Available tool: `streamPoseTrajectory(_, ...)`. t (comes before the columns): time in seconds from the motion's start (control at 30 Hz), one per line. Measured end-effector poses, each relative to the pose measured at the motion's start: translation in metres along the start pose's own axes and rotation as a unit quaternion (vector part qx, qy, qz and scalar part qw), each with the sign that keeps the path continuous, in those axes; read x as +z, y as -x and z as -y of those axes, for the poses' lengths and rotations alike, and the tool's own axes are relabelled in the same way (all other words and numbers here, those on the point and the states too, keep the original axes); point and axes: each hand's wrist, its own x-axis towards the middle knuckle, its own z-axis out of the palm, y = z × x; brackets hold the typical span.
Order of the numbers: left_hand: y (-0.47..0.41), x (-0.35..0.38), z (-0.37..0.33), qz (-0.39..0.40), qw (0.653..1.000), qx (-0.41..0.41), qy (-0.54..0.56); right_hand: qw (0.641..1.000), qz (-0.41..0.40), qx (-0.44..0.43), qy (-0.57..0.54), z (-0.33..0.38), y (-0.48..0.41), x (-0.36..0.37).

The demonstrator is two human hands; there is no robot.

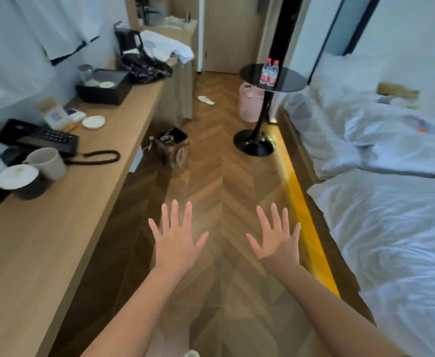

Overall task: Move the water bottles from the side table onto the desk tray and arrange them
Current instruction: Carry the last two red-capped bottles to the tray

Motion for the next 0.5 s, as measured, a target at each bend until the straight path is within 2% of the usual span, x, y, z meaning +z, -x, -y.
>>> streamPoseTrajectory(0.17,-0.025,0.009,0.002,0.017,0.999,0.031,-0.009,1.0,0.004,0.028,-0.003,0.012,-0.022,0.009)
streamPoseTrajectory(0.5,-0.094,0.014,-0.003,0.016,0.998,0.057,-0.02,1.0,0.012,0.019,0.016,0.012,-0.082,0.017)
